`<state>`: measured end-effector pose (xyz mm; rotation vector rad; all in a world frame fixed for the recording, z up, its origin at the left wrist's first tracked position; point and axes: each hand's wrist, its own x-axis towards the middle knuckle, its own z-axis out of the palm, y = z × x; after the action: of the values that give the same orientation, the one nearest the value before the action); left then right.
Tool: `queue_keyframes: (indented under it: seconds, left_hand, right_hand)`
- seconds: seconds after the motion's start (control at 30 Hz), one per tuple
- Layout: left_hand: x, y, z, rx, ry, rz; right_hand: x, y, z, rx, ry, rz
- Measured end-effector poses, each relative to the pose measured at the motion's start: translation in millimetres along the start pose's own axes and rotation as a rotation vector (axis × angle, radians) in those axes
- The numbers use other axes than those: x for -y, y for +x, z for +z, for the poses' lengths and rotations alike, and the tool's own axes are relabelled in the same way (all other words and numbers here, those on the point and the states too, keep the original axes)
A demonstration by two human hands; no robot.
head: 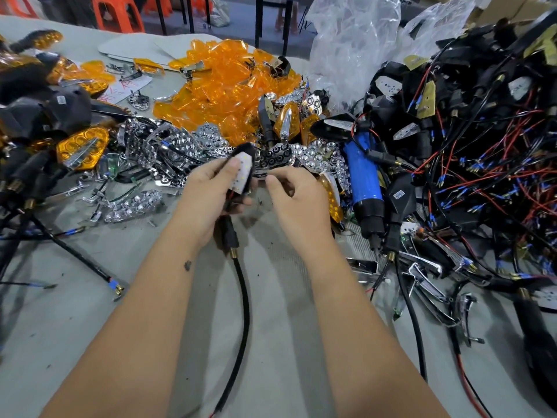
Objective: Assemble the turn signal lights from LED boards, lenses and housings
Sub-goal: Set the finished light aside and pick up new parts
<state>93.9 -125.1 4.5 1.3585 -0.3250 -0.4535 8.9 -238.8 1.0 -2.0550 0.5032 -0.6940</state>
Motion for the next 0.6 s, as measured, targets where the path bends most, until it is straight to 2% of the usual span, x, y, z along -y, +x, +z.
queue_keyframes:
  seconds: [0.13, 0.23, 0.37, 0.5, 0.6]
  left_hand:
    - [-8, 9, -16, -0.189, -0.307, 0.002]
    - [-9, 11, -18, -0.243, -0.448, -0.021]
    - [-9, 11, -15, -0.235, -0.477, -0.013]
    - [-9, 13, -14, -0.258, -0.489, -0.017]
    - [-8, 16, -15, -0.272, -0.496, -0.015]
  right_hand:
    - [1, 1, -1, -0.038, -0.023, 0.0]
    - [4, 3, 1, -0.054, -0.049, -0.009]
    - [13, 9, 8, -0.108, -0.117, -0.074]
    - [20, 17, 21, 0.009, -0.262, -0.122]
    - [17, 20, 30, 0.099, -0.496, -0.075]
